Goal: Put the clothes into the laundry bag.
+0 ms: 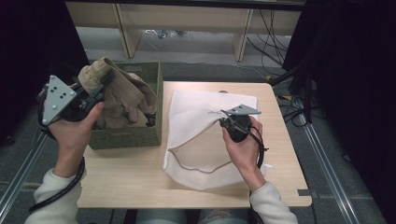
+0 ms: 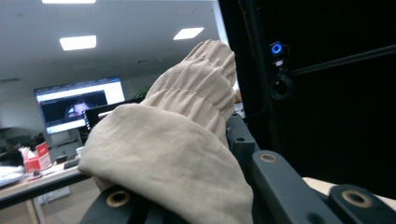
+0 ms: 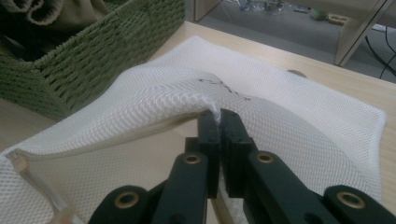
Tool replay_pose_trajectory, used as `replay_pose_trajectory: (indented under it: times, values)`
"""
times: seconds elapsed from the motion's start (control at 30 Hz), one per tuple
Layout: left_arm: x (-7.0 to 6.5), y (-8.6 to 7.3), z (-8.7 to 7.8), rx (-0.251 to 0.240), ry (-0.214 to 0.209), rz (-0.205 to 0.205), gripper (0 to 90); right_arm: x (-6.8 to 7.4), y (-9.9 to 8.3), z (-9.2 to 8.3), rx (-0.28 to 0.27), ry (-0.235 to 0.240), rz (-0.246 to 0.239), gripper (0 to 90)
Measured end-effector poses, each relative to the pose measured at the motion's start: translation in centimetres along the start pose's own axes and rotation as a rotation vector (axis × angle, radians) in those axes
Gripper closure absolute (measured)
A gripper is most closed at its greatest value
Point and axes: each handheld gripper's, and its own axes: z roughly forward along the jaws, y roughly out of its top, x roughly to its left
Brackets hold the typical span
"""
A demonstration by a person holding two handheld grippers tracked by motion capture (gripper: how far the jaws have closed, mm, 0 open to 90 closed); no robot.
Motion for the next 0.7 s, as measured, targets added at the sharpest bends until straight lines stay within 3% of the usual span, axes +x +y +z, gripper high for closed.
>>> replay_pose_trajectory:
  times: [0.03, 0.1, 0.23, 0.3, 0.33, 0.43, 0.53, 0.6, 0.67, 0.7]
  values:
    - [0.0, 0.3, -0.2, -0.006, -0.001, 0.007, 84.6, 0.0, 0.0, 0.0, 0.001, 0.003, 0.002, 88.8]
    - [0.1, 0.8, -0.5, -0.012, -0.005, 0.037, 84.6, -0.2, 0.0, 0.1, -0.008, 0.005, -0.039, 88.8]
    - [0.1, 1.0, -0.8, -0.009, -0.004, 0.014, 84.6, -0.1, 0.0, 0.1, -0.006, 0.003, -0.028, 88.8]
    - [0.4, 1.1, -0.9, -0.025, -0.004, 0.038, 84.6, 0.0, 0.0, 0.1, -0.003, 0.005, -0.022, 88.8]
    - [-1.5, 0.9, -1.1, -0.028, 0.000, -0.221, 84.6, 0.0, 0.0, 0.0, -0.002, 0.003, -0.018, 88.8]
    - [-1.8, 1.6, -1.5, -0.049, -0.013, -0.227, 84.6, -0.1, 0.0, 0.1, -0.005, 0.004, -0.022, 88.8]
    - [-2.0, 2.6, -2.3, -0.067, -0.036, -0.208, 84.7, -0.2, 0.0, 0.1, -0.007, 0.002, -0.037, 88.8]
    - [-2.2, 3.4, -2.8, -0.081, -0.054, -0.201, 84.7, 0.1, 0.0, 0.1, 0.007, 0.014, -0.001, 88.8]
    - [-2.3, 4.2, -3.4, -0.094, -0.068, -0.200, 84.7, -0.1, 0.0, 0.1, -0.006, 0.003, -0.030, 88.8]
    - [-2.3, 4.8, -3.8, -0.102, -0.077, -0.204, 84.6, 0.0, 0.0, 0.1, -0.002, 0.003, -0.018, 88.8]
